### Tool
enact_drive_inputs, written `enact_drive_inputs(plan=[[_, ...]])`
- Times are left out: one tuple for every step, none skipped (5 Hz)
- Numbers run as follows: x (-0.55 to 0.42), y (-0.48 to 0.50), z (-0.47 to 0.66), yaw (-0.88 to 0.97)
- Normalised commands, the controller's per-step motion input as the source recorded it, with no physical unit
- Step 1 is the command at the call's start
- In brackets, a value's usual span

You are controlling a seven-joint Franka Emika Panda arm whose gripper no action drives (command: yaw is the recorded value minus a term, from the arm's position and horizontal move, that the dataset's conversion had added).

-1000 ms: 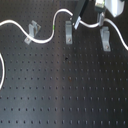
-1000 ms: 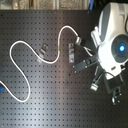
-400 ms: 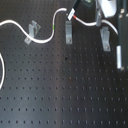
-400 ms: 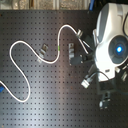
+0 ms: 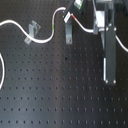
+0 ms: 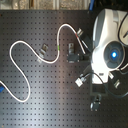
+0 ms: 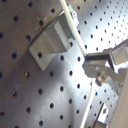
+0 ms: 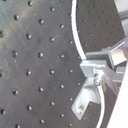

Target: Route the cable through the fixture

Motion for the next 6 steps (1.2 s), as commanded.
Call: enact_drive_inputs(plan=[[-0.011, 0.001, 0.02, 0.04], [0.071, -0.063, -0.16, -0.17], [0.19, -0.135, -0.2, -0.24], [0.184, -0.073, -0.16, -0.28], [0.014, -0.029, 0.0, -0.22], [-0.069, 0.034, 0.0, 0.0]])
